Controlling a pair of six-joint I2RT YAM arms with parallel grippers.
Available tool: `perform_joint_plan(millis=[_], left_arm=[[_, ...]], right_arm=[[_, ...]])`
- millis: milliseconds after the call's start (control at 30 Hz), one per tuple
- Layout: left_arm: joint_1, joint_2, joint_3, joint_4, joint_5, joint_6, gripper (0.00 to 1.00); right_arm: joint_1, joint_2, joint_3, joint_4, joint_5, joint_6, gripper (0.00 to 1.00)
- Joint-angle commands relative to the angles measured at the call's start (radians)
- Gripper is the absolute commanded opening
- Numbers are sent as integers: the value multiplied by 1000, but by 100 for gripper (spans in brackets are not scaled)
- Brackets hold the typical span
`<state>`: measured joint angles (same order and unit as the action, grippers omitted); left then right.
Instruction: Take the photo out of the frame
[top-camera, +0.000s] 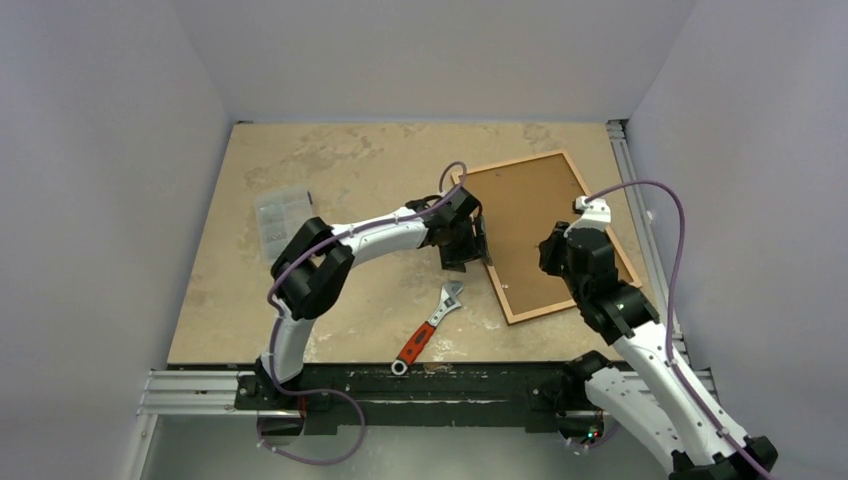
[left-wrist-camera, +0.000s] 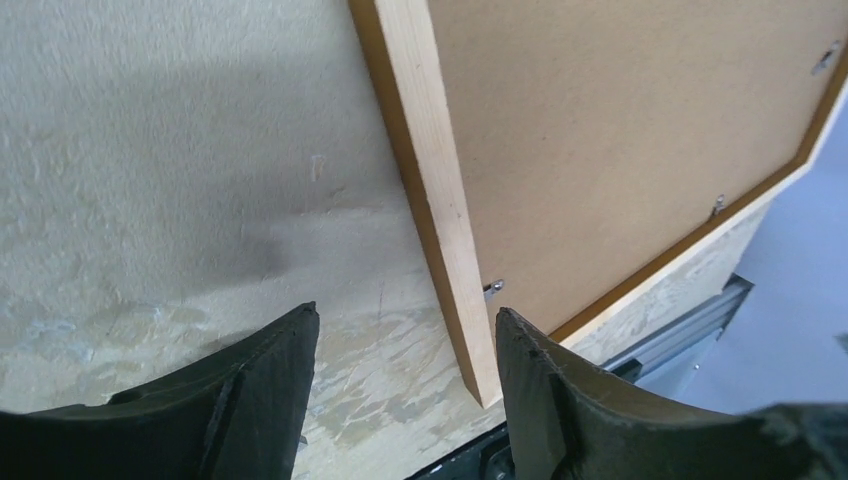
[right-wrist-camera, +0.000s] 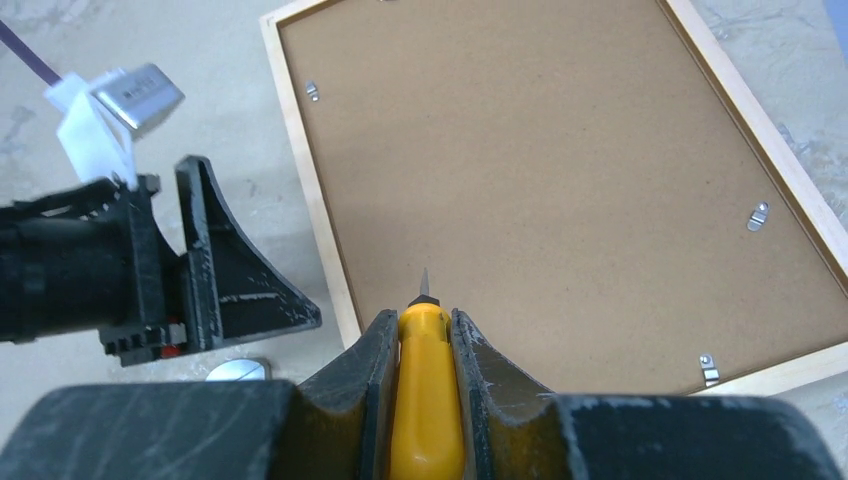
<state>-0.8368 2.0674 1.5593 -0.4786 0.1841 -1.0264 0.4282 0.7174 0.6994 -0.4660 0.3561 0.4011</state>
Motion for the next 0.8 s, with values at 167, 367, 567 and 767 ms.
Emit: perform_joint_plan(millis=[167, 367, 567, 767], left_arm=[[-69, -24, 24, -42, -122, -85, 66], [-87, 36, 81, -87, -161, -107, 60], [-97, 97, 138, -131, -209, -126, 57], [-96, 150, 193, -149, -221, -96, 55]], right_arm=[[-6, -127, -33, 29, 1, 10, 0], [-3, -112, -45, 48, -38, 7, 0], [-3, -83, -42, 43, -56, 1, 0], [-3, -77, -44, 49, -63, -6, 0]])
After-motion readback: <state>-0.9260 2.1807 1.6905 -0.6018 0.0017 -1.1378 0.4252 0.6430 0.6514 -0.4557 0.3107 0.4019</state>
